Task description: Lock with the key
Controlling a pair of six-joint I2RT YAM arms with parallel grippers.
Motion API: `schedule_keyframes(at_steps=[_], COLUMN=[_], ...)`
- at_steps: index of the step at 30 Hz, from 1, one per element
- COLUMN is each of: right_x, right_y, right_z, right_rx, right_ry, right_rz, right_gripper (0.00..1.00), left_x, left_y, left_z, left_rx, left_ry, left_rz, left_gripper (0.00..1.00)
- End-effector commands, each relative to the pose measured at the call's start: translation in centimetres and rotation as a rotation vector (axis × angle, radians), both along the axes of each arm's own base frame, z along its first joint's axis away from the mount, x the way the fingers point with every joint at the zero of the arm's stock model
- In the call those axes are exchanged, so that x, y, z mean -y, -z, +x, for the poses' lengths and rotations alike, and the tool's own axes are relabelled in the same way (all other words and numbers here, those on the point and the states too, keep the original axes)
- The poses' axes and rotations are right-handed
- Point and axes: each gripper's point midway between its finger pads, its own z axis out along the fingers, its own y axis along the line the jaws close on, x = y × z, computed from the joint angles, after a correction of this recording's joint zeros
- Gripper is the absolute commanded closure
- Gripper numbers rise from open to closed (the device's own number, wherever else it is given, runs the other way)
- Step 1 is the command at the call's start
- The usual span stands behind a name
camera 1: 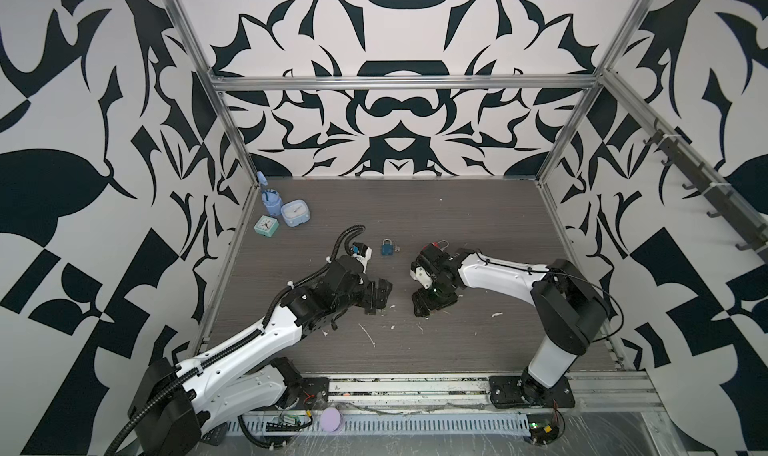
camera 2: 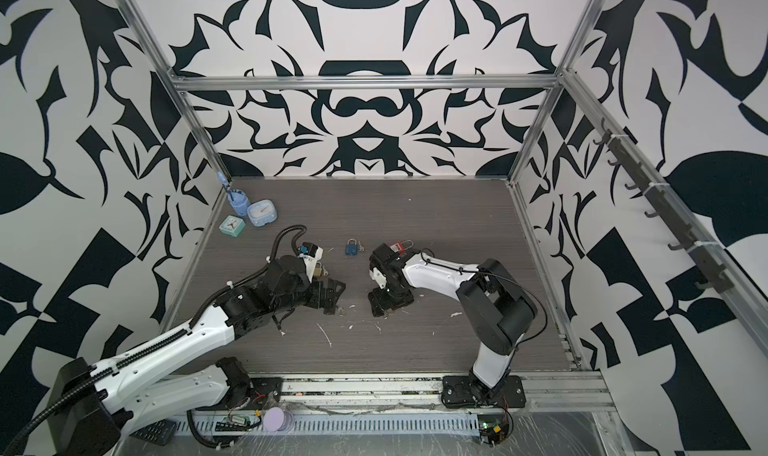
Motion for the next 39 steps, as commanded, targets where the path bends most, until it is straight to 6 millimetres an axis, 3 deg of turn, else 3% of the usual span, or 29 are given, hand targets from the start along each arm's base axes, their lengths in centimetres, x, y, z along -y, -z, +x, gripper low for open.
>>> schedule_keyframes(at_steps=[1,13,18,23,39], right_x=[0.0,-2.1,-3.0,-1.8,-3.5], right_y=[-1.1,-0.7,-2.3,-3.7,-2.7], right_z=[-1.4,-3.8,-3.2,-2.1,-3.8], right_rx=[-0.01,-0.028,0.02,0.085,-0.063], right_ry=[0.018,0.007,-0.027,-0.06,-0.089], right_rz=[0.005,0.027,0.066,0.02,0.082], right_gripper=[0.27,0.3,0.31,0.29,0.29], left_x=[-0.5,-1.7,-2.2,-2.8,-3.6], left_y=[0.2,0.1,-0.1,-0.2,0.1], left_z=[-0.4,-1.0,-1.4,-1.6,-2.0], left_rx=[-0.003,0.014,0.021,0.028,0.032], left_ry=[-0.015,-0.035,-0.042,-0.053,-0.067], left_rz=[-0.007,-0.012,-0.023,-0.018,-0.007], left_gripper=[0.01,0.01,0.01,0.01,0.01])
